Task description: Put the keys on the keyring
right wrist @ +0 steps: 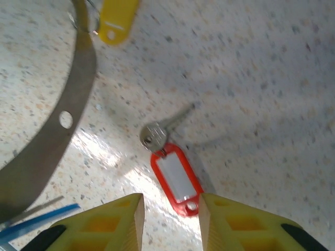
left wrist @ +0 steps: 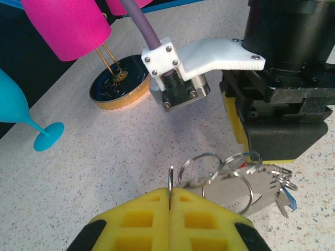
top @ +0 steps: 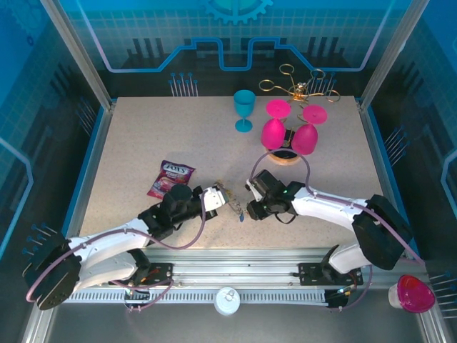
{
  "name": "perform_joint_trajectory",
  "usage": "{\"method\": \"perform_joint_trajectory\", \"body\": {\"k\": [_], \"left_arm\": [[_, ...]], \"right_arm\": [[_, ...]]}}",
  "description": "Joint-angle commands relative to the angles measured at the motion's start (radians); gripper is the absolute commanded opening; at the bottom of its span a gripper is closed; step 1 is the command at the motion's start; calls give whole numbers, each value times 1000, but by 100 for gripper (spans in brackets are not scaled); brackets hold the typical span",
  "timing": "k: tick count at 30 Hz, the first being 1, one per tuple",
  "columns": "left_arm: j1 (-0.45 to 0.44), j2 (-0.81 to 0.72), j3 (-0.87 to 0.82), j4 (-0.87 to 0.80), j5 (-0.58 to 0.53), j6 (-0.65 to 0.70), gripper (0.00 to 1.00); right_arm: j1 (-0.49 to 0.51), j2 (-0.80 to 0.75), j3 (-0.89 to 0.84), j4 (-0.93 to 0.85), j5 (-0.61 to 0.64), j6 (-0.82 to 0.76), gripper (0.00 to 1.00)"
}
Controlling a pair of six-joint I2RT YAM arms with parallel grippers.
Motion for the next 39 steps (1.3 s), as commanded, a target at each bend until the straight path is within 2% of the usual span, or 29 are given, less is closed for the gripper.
{"method": "perform_joint_trajectory", "body": {"k": [1, 7, 9, 11, 15, 25, 30, 39], "left_arm": [[2, -27, -17, -32, 12, 15, 0], [4, -43, -15, -80, 18, 14, 0], [3, -57, -17, -92, 17, 9, 0], [3, -71, -24, -97, 14, 7, 0], [4, -94, -26, -119, 4, 5, 0], [3, -125, -30, -132, -22, 3, 0], [5, -154, -35, -139, -78, -3, 0], [6, -171, -40, -136, -108, -5, 0]], "right_arm": [[1, -54, -67, 169, -42, -153, 33], [29, -169, -297, 566, -104, -402, 31], [32, -185, -373, 702, -124, -454, 31], [32, -170, -413, 774, -83, -464, 31], [20, -96, -409, 811, -5, -437, 29], [-36, -11, -429, 924, -53, -415, 29], [-76, -11, -440, 916, -171, -400, 28], [-94, 40, -434, 930, -241, -406, 28]]}}
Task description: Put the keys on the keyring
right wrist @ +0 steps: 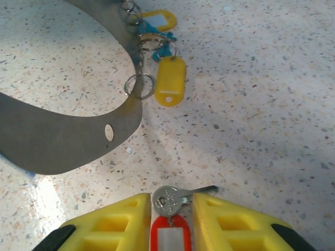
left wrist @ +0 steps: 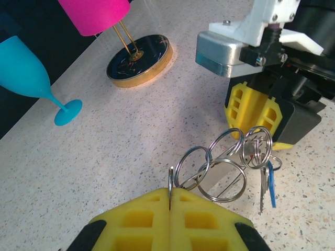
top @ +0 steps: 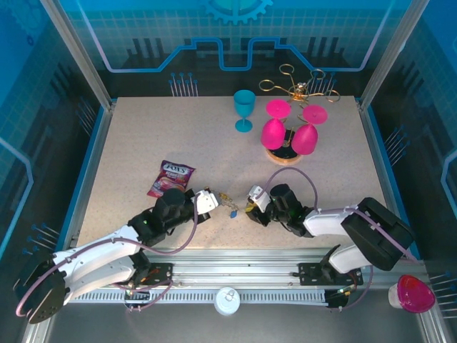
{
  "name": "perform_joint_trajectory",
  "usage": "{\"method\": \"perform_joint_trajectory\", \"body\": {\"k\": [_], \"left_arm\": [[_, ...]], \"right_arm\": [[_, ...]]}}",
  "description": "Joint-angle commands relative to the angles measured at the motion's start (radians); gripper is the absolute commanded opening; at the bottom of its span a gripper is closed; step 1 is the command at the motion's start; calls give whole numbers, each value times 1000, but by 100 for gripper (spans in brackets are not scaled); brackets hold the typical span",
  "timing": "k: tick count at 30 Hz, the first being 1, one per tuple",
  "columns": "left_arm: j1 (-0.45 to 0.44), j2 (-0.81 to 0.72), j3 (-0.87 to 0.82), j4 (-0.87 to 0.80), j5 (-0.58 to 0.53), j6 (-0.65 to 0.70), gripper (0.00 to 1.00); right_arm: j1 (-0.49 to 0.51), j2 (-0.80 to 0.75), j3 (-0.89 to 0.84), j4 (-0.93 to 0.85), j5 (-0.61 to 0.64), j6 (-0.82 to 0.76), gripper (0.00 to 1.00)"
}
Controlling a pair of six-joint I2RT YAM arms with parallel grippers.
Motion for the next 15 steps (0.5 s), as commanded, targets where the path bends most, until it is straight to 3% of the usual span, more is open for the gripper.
{"method": "perform_joint_trajectory", "body": {"k": [1, 15], "left_arm": [[6, -21, -7, 7, -21, -4, 0], [6, -21, -9, 16, -15, -1, 0]], "right_arm": [[-16, 34, -3, 36, -42, 2, 28], [-20, 82, 19, 50, -36, 4, 26]]}}
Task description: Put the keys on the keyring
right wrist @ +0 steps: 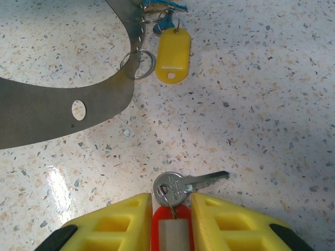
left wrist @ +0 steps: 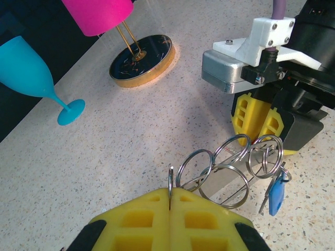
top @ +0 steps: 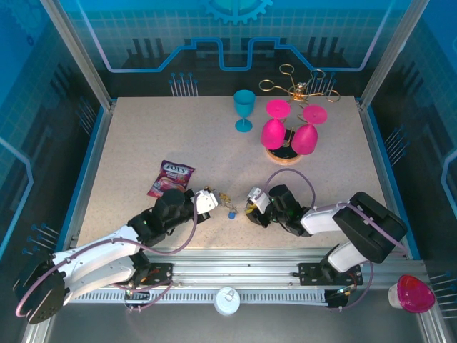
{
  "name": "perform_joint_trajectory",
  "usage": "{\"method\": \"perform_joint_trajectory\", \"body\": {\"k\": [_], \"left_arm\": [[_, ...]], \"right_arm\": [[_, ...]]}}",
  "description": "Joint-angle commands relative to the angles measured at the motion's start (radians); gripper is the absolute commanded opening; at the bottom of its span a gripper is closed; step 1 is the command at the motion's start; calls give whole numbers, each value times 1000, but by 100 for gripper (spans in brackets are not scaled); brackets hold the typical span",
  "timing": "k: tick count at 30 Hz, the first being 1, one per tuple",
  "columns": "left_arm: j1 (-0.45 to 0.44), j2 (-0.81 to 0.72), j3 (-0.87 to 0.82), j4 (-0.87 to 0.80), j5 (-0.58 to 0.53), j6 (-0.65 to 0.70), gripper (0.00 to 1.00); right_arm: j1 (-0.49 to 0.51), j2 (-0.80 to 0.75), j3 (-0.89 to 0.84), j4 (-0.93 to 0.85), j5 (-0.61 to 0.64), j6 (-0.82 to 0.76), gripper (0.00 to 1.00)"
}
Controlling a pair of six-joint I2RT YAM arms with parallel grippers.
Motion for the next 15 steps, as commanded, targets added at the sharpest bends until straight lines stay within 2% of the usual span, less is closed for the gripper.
{"method": "perform_joint_trajectory", "body": {"k": [1, 6, 13, 15], "left_arm": [[6, -16, -9, 16, -7, -2, 0], [6, -11, -8, 18, -5, -1, 0], [6, -9, -9, 23, -3, -2, 0], [7, -7, -9, 25, -3, -3, 0]], "right_arm": [[-12, 21, 21, 23, -31, -8, 26], [-12, 35, 27, 29, -50, -12, 21], [-13, 22, 23, 24, -60, -6, 2], [-13, 14, 23, 18, -63, -2, 0]]}}
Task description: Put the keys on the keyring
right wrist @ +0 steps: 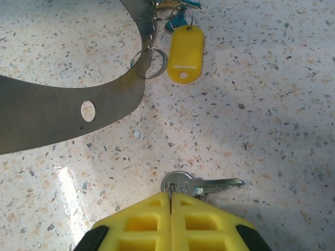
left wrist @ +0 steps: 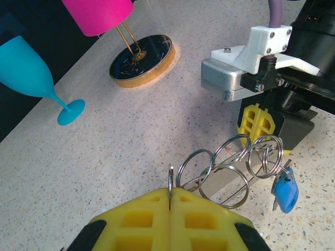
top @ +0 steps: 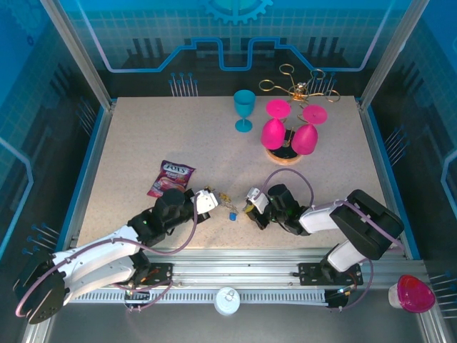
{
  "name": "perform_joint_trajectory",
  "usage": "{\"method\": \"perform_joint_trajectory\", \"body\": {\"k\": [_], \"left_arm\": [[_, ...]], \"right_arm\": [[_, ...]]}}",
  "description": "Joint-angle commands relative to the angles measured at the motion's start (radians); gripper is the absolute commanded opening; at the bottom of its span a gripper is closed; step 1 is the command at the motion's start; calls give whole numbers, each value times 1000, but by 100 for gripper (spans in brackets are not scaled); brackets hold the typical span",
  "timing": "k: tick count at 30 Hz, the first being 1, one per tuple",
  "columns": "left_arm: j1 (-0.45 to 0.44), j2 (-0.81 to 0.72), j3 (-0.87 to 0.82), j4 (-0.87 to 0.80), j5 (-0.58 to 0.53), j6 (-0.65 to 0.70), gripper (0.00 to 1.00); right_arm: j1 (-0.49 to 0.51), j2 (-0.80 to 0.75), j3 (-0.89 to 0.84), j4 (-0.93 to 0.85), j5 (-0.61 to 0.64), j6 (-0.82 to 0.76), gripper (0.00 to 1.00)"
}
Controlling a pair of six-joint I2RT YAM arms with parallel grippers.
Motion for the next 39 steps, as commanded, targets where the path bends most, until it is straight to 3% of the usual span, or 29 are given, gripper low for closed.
{"method": "perform_joint_trajectory", "body": {"k": [1, 19, 31, 39], "left_arm": [[8, -7, -9, 25, -3, -2, 0], [8, 1, -8, 26, -1, -4, 0], [10, 3, -8, 29, 3, -4, 0], [9, 5, -7, 29, 4, -5, 0]], "right_arm": [[-12, -16, 9, 8, -26, 7, 0], [-10, 8, 46, -62, -9, 50, 0], [-10, 23, 56, -55, -34, 44, 18], [-9, 40, 58, -42, -48, 44, 13]]}}
